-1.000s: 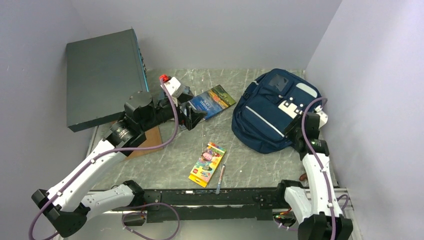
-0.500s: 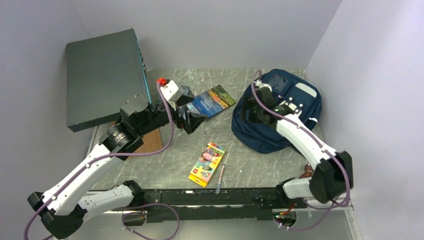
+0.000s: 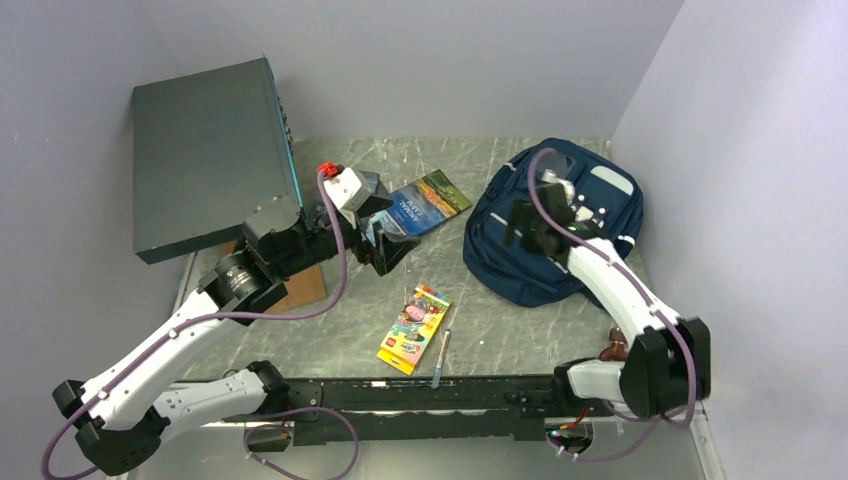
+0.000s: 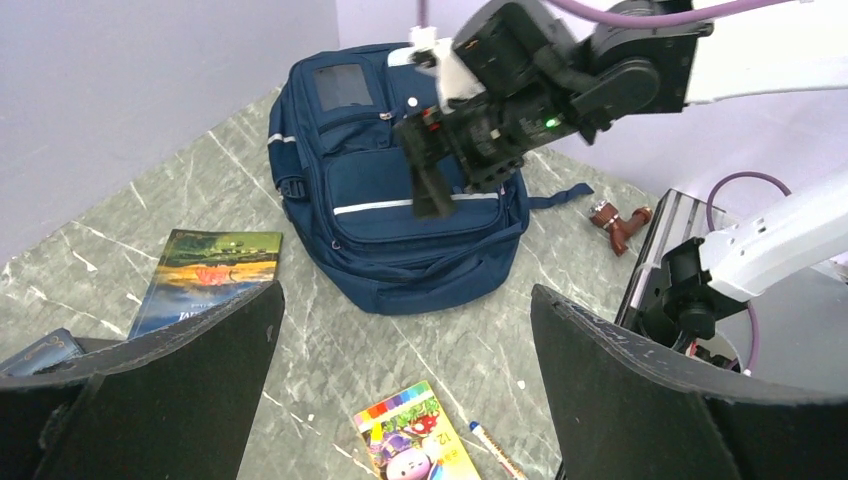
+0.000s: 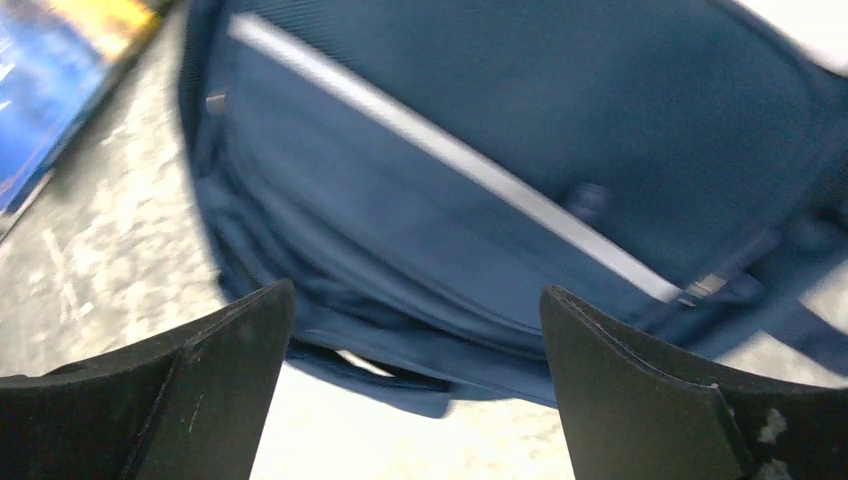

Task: Pack the student bag
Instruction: Adjust the student bag at the center of the board.

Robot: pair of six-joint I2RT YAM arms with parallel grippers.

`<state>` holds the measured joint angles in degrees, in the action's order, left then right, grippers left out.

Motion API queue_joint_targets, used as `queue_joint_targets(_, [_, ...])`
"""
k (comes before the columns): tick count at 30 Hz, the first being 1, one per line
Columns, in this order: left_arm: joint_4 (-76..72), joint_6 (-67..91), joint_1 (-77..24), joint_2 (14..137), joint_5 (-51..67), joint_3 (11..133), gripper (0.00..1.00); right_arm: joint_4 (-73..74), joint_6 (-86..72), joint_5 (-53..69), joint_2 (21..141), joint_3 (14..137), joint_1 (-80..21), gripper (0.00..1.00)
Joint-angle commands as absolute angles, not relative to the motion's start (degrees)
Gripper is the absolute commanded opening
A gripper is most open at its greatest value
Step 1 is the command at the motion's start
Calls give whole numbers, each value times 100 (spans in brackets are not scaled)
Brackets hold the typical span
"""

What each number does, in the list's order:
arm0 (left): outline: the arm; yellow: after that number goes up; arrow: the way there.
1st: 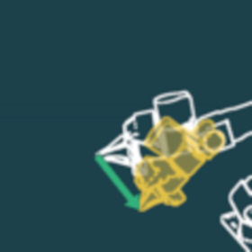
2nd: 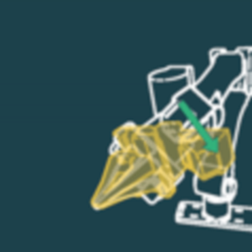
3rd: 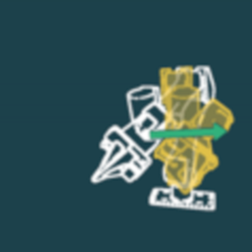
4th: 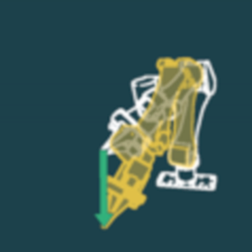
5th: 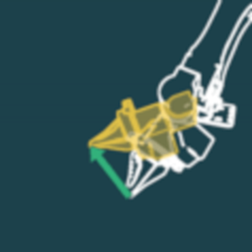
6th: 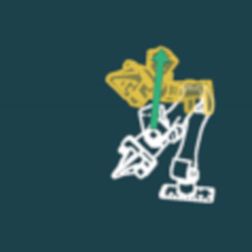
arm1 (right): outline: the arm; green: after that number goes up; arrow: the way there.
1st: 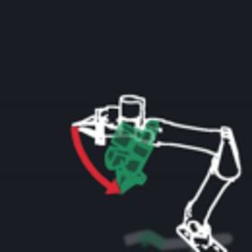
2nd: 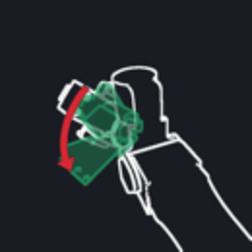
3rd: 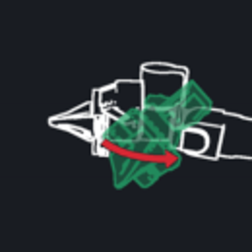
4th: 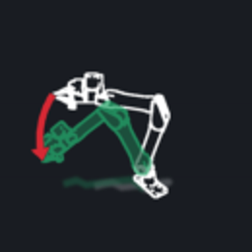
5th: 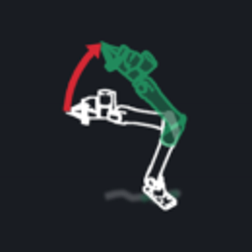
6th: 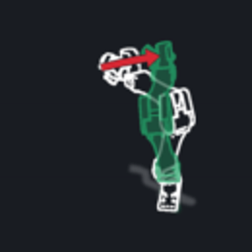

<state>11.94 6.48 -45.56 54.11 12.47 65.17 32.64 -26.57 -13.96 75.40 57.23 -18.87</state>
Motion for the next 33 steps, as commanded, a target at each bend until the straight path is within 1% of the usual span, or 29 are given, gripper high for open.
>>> queue_joint_targets(1, [1227, 462, -4648, 5371, 1020, 6700, 100, 3157, -2696, -681, 6611, 4971, -763, 95])
queue_joint_targets(4, [1299, 317, -4761, 5344, 701, 6700, 100, 3222, -2660, -652, 6196, 4735, -633, 95])
queue_joint_targets(9, [1382, 73, -5098, 5354, 355, 6706, 100, 3182, -2426, -373, 5928, 4549, -667, 95])
queue_joint_targets(16, [1441, -284, -5435, 5377, -238, 6682, 100, 3015, -2820, -346, 5493, 4282, -729, 96])
queue_joint_targets(21, [1438, -379, -5552, 5362, -793, 6650, 100, 2652, -3526, -311, 4751, 3608, -712, 99])
queue_joint_targets(24, [1411, -485, -5625, 5389, -1241, 6610, 100, 2070, -3621, 45, 4437, 3058, -708, 99])
queue_joint_targets(26, [1385, -577, -5697, 5411, -1492, 6575, 100, 1639, -3410, 281, 4559, 2961, -847, 99])
queue_joint_targets(27, [1374, -628, -5737, 5422, -1572, 6556, 100, 1452, -3285, 113, 4723, 3020, -1088, 100])
queue_joint_targets(30, [1307, -725, -5857, 5436, -1744, 6503, 100, 1473, -2680, -1032, 5615, 3636, -1987, 100])
queue_joint_targets(33, [1230, -778, -5905, 5461, -1888, 6448, 100, 1559, -2080, -1702, 6751, 4389, -2422, 100])
